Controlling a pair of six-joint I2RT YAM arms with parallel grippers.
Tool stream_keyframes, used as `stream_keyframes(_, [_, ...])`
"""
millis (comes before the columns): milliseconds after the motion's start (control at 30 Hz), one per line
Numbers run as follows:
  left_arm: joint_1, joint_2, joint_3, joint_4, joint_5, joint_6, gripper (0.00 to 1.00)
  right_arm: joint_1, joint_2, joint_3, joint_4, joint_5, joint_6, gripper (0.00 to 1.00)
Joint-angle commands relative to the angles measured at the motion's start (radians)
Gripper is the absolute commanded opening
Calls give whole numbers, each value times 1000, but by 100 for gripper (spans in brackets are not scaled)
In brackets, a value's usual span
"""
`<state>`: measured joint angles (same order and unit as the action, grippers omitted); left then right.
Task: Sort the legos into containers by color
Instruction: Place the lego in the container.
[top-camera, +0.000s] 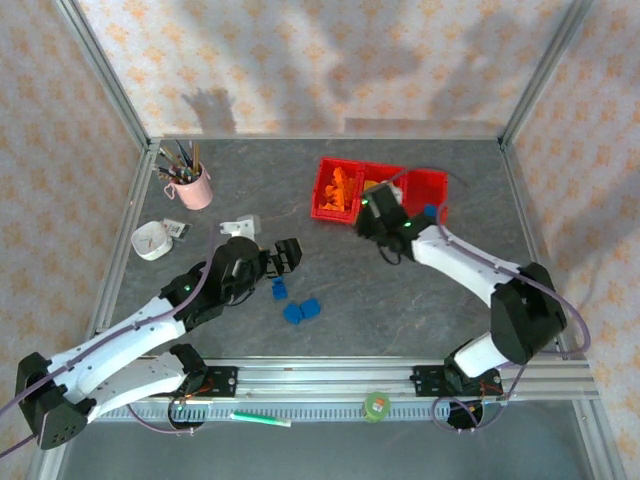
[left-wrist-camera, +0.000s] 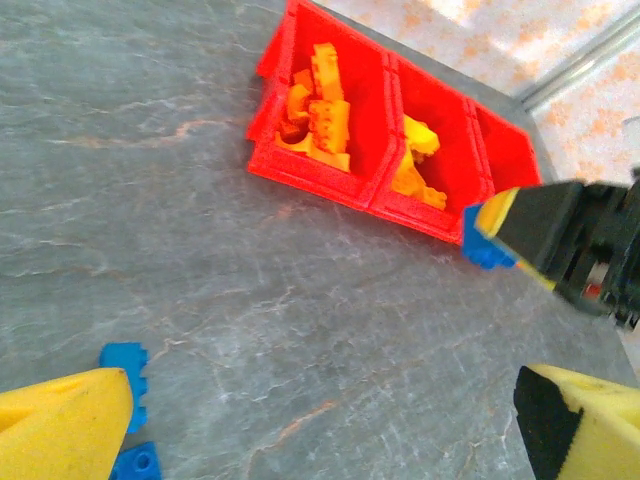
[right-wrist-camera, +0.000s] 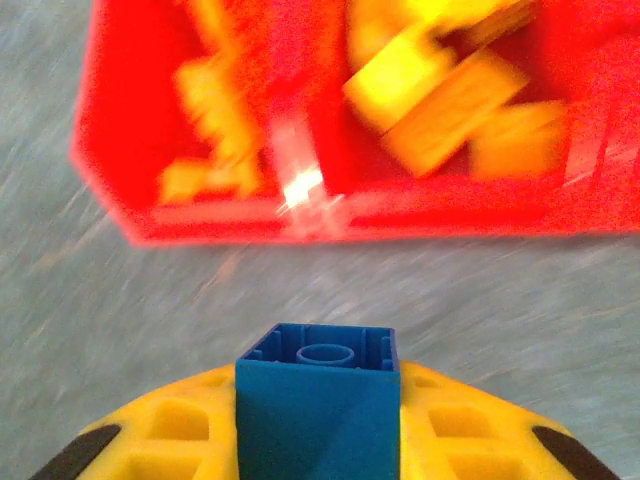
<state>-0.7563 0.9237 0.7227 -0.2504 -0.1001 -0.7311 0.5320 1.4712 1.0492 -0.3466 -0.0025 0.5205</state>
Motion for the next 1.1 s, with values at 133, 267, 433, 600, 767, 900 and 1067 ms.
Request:
stream_keyframes(133, [12, 126, 75, 159, 98, 61, 99, -270, -16, 11, 4, 32, -86, 28])
stream_keyframes(267, [14, 178, 93, 195, 106, 65, 99, -353, 87, 80, 20, 14, -125, 28])
stream_keyframes(433, [24, 212, 102, 220, 118, 62, 99, -398, 223, 184, 37, -21, -146, 29])
stream_keyframes(600, [36, 218, 98, 232, 127, 59, 99, -405, 338, 271, 24, -26, -165, 36])
stream_keyframes(767, [47, 221, 96, 234, 138, 58, 99, -405, 348, 284, 33, -56, -177, 51])
stream_keyframes(900, [52, 218, 95, 238, 145, 55, 99, -405, 302, 275, 17, -80, -178, 57])
stream_keyframes(1067, [57, 196, 83, 237, 144, 49, 99, -365, 206, 196, 17, -111, -173, 62])
